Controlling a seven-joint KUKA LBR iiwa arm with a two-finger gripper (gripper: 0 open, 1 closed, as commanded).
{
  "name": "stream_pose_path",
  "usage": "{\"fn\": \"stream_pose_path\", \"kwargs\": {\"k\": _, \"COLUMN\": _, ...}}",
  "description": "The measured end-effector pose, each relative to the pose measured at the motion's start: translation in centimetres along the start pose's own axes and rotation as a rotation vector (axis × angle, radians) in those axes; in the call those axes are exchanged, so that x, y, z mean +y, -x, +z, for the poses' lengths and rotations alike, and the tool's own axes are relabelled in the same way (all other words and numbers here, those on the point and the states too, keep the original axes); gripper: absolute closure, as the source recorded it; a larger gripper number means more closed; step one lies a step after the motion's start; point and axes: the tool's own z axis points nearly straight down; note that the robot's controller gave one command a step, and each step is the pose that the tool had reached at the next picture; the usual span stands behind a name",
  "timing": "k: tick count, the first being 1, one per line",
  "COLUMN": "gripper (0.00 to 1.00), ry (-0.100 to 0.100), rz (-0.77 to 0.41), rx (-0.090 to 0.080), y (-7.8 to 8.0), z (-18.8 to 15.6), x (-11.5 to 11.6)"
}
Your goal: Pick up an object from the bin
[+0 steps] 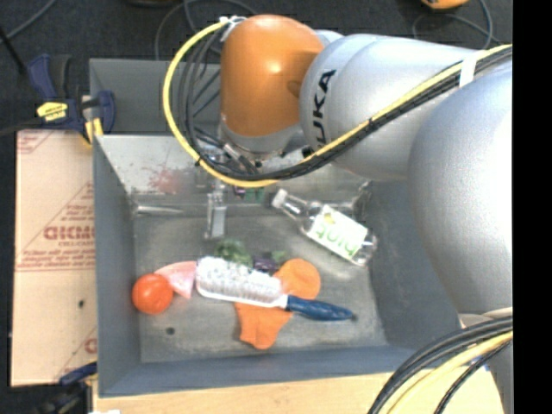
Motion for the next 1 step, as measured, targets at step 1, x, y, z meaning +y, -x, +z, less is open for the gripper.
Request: {"fn": "stream_pose_path", "kwargs": {"k": 1, "gripper": 0.00, "ry": 0.001, "rz": 0.002, "rx": -0.008, "y": 0.15, "z": -0.53, "x": -0.07}}
